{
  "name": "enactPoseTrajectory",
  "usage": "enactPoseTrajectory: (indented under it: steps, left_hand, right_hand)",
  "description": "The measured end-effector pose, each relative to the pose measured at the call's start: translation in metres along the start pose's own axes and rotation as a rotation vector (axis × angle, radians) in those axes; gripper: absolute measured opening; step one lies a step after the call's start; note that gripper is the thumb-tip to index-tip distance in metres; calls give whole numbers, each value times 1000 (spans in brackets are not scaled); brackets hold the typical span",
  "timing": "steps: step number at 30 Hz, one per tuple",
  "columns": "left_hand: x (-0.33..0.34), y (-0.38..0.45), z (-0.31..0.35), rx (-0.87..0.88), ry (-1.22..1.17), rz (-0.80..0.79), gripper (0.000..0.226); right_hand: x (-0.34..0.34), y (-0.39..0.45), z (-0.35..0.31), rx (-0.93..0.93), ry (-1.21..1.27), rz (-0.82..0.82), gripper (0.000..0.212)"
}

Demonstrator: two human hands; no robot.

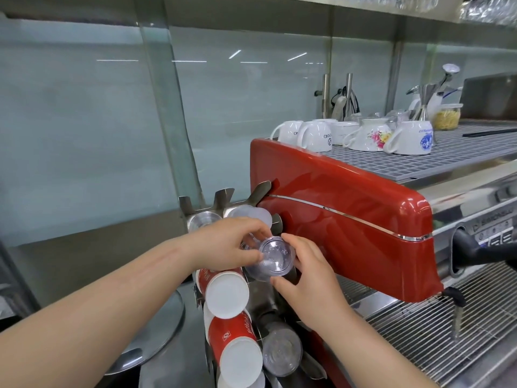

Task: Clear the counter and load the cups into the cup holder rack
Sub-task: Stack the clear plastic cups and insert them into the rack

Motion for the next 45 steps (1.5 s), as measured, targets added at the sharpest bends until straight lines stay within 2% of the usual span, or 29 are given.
enactPoseTrajectory:
  steps: [7, 16, 21, 27, 34, 39, 45]
  left_hand:
    - [9, 6, -5, 27, 96, -47, 31]
    - [25, 14, -27, -66, 146, -201, 52]
    - [30, 15, -31, -67, 180, -281, 41]
    - [43, 22, -32, -53, 276, -378, 39]
    - [48, 28, -35, -72, 272, -395, 29]
    - [48, 27, -34, -74, 273, -433, 31]
    - [42, 21, -26, -85, 302, -478, 39]
  right_hand:
    - [9, -3, 13, 28, 1, -6, 68]
    - [30, 6, 27, 41, -35, -42, 70]
    - [44, 8, 35, 48, -94, -112, 76]
    - [59, 13, 41, 49, -173, -180, 74]
    - [67, 17, 45, 44, -224, -223, 73]
    - [70, 19, 45, 37, -321, -277, 69]
    - [69, 22, 36, 33, -486, -362, 48]
Point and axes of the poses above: each hand's wrist, its own y-axis towards the middle knuckle, its own x-axis out of the palm, z = x × y, the point moved 7 cm from there along y, towards the middle knuckle, and after that the axes turned 15 degrees about z, right-handed, at the moved point
